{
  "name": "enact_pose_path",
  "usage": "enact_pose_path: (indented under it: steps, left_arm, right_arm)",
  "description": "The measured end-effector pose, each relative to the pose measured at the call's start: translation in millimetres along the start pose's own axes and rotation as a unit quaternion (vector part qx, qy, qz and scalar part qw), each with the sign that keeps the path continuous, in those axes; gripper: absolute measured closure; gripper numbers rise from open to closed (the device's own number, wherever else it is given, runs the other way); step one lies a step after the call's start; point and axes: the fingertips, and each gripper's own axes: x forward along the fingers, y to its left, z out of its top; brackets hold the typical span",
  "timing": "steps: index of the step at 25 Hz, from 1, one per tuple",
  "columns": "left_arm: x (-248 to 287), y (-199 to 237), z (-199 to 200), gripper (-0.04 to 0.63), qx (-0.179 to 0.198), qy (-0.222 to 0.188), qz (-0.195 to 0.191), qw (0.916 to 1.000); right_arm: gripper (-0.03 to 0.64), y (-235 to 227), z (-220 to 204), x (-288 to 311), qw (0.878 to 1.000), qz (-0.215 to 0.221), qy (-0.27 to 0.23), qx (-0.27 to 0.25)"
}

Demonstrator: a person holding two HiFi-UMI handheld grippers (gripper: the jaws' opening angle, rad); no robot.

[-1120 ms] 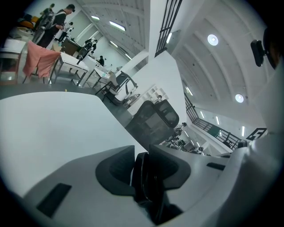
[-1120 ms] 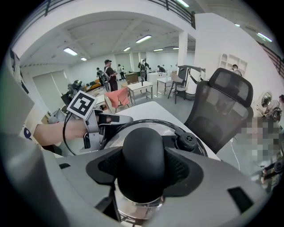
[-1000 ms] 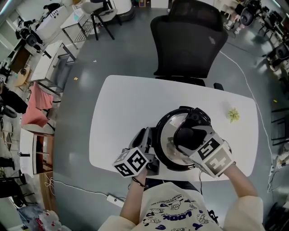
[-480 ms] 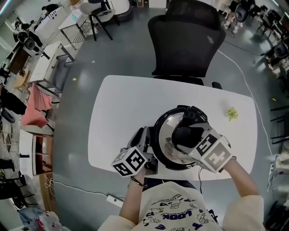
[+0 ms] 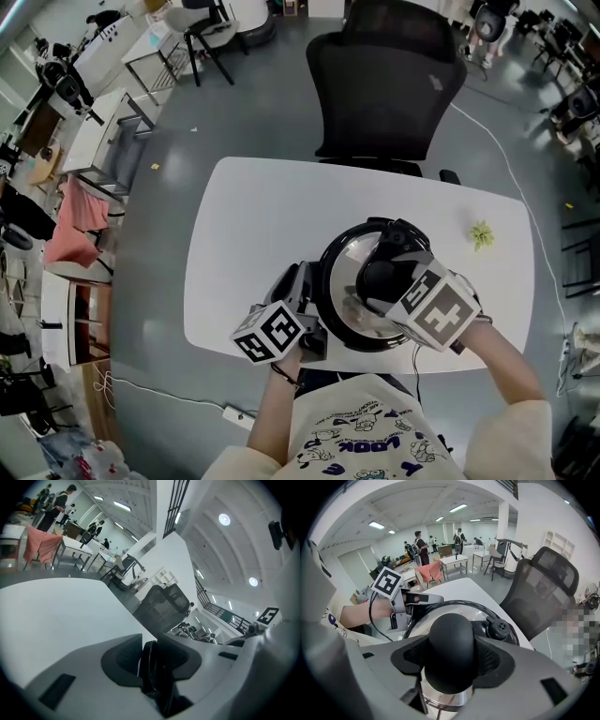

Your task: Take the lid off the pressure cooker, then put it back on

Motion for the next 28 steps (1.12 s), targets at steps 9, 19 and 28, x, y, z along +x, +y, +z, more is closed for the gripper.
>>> enact_pose_path:
  steps: [9,19,28]
  left_arm:
    - [-2.4,0.5,2.1,0.494,-0.001,-0.004,-0.001,1.0000]
    - [-2.3,0.0,2.9,0.495,-0.003,-0.006,-0.004,1.0000]
    - [0.5,0.5,0.7,0.495,-0.005,-0.006,-0.004,1.0000]
  right_arm:
    - [0.319,2.6,1.3,-0.6,1.000,0.003,-0.003,-0.012]
    - [0.318,3.3,1.9,-1.2,1.000,0.008,-0.005,-0.026]
    - [0.317,3.2,-0.9,0.9,0.998,0.023,0.000,-0.062]
